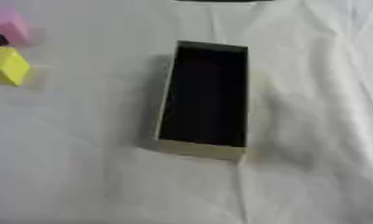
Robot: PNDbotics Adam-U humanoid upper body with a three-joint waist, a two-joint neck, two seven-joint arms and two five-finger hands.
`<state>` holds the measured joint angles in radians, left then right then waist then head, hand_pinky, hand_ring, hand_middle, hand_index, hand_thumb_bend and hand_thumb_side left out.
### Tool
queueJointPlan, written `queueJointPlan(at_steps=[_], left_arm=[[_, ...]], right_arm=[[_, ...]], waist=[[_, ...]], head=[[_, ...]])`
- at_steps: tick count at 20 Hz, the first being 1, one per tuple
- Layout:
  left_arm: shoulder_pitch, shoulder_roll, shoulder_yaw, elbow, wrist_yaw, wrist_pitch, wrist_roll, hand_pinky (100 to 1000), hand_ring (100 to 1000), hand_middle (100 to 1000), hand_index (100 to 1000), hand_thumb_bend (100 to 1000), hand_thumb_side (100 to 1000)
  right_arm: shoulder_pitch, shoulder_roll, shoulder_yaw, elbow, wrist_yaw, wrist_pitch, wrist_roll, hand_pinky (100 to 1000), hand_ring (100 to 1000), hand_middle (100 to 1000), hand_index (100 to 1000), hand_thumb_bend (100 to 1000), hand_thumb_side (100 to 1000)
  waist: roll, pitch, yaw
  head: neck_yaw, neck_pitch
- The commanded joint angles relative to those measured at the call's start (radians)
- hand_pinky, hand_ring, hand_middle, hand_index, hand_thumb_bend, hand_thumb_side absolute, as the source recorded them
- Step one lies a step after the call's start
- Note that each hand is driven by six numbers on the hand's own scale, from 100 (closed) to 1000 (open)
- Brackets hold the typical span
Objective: Pick up objects on the table and place them in the box.
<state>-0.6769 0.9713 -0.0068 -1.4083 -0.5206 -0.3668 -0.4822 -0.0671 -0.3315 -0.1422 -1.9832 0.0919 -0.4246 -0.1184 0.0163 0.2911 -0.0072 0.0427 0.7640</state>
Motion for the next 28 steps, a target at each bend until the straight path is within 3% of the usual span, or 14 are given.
queueJointPlan(at_steps=[1, 5, 13, 23, 28], left_arm=[[-0.005, 0.055, 0.023, -0.021, 0.014, 0.006, 0.001, 803, 852, 834, 898, 538, 195], [0.001, 0.055, 0.023, -0.019, 0.015, 0.005, -0.011, 806, 858, 839, 900, 542, 175], [0.007, 0.056, 0.018, -0.004, 0.002, -0.001, -0.044, 811, 865, 843, 899, 569, 162], [-0.013, 0.065, -0.029, 0.083, -0.144, -0.057, -0.11, 831, 877, 876, 911, 812, 154], [-0.051, 0.05, -0.057, 0.172, -0.234, -0.088, -0.106, 833, 876, 871, 903, 824, 114]], right_arm=[[-0.006, -0.027, -0.01, -0.017, 0.007, -0.002, -0.004, 827, 804, 580, 832, 100, 790], [-0.006, -0.027, -0.011, -0.017, 0.008, -0.002, -0.004, 827, 804, 580, 832, 100, 789], [-0.007, -0.027, -0.011, -0.017, 0.008, -0.001, -0.005, 827, 804, 580, 832, 100, 790], [-0.006, -0.026, -0.006, -0.017, 0.005, 0.002, 0.0, 826, 804, 578, 831, 100, 793], [-0.005, -0.024, -0.002, -0.017, 0.004, 0.003, 0.005, 826, 804, 577, 831, 100, 796]], waist=[[0.0, -0.018, 0.001], [0.0, -0.018, 0.0], [0.002, -0.017, -0.003], [-0.001, -0.019, -0.005], [-0.001, -0.018, -0.008]], head=[[-0.003, 0.006], [0.004, 0.006], [0.069, -0.014], [0.065, -0.032], [0.063, -0.036]])
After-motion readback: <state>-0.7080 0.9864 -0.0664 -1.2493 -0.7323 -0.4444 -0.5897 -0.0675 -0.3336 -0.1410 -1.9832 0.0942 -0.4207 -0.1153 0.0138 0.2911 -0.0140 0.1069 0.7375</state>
